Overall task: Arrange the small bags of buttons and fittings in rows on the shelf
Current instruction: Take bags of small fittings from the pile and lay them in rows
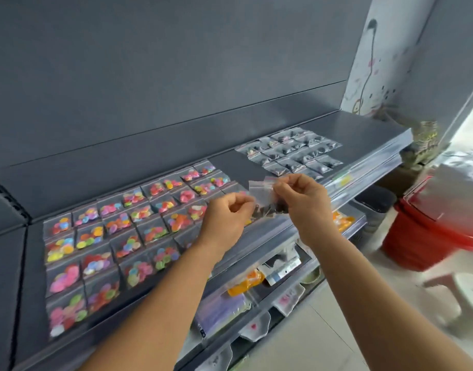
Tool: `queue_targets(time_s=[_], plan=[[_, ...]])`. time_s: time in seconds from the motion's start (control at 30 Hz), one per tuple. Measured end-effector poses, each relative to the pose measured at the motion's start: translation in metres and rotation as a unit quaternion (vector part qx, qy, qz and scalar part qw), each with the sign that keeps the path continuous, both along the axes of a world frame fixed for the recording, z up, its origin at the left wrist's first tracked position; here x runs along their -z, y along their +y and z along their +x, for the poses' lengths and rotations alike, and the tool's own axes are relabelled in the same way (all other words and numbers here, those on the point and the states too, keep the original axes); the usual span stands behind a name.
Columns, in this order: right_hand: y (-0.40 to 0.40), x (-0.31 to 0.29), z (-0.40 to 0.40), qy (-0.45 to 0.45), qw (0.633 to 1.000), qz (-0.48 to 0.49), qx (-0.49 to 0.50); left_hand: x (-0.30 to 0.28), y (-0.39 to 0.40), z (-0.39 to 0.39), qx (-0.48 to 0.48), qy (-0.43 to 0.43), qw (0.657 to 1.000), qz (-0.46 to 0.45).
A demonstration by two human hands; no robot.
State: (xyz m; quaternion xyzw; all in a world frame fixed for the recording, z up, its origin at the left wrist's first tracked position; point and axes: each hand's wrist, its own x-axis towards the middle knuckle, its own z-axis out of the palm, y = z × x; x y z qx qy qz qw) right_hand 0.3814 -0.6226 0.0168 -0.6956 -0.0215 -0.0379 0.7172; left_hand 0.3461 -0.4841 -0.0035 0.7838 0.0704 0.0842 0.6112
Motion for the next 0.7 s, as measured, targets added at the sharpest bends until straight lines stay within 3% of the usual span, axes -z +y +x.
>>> queue_targets(time_s=[0.37, 0.7], plan=[[-0.082, 0.012, 0.064, 0.009, 0.998, -0.02, 0.057, 0.0, -0.086, 0.101, 0.089, -0.007, 0.996, -0.032], [-0.143, 0.013, 0.183, 0.061, 0.992, -0.114, 0.01, 0.0, -0.136, 0.236, 0.071, -0.022, 0.997, -0.023]])
